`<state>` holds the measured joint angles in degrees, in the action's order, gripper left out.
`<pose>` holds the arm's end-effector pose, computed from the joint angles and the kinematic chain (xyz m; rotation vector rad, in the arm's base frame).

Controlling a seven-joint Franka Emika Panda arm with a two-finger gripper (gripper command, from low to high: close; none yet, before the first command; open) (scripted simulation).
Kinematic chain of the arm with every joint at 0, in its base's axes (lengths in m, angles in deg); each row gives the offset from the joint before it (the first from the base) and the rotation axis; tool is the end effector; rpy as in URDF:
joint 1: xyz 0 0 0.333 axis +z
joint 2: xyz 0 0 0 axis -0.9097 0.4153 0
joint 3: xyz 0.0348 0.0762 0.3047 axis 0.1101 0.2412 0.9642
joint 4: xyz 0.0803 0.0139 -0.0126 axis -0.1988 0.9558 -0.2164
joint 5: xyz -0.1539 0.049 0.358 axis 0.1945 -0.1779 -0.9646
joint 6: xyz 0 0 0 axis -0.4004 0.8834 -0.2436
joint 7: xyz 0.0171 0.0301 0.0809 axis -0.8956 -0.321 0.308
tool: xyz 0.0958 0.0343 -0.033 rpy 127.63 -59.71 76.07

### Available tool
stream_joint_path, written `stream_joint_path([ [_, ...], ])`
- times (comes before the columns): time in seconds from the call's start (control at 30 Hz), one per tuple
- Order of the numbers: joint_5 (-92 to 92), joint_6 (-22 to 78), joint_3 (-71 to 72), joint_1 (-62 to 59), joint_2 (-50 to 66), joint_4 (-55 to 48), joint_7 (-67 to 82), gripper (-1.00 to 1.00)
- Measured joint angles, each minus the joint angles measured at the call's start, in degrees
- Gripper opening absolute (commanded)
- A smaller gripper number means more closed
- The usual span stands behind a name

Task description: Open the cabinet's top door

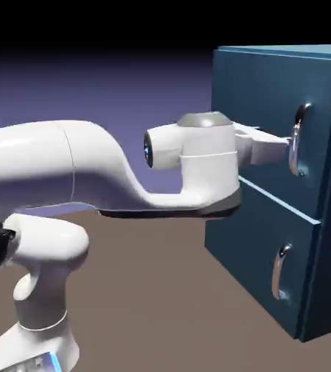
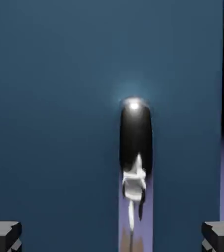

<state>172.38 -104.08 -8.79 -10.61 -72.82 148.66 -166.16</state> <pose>0.4131 -0.1379 0.5304 -1.7642 0.6879 -1.7324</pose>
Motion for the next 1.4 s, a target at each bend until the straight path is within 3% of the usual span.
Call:
stream_joint_path([
  [0.2,1.25,1.28,-4.88,8.46,2.15,-6.09,-0.52,1.00],
  [0.23,1.43,1.57,-5.98,10.41,2.67,-7.50,-0.56,-1.00],
  [0.3,1.43,1.57,-5.98,10.42,2.68,-7.50,-0.56,-1.00],
  [0.73,-12.95,15.38,14.94,-16.57,0.45,15.44,1.80,-1.00],
  [0.87,-15.22,15.39,22.24,-24.88,1.91,18.70,-2.17,-1.00],
  [1.13,-33.95,22.65,38.68,-38.18,-7.28,31.04,5.29,-1.00],
  [1.4,-53.90,30.06,53.22,-43.14,-17.07,38.78,13.17,-1.00],
])
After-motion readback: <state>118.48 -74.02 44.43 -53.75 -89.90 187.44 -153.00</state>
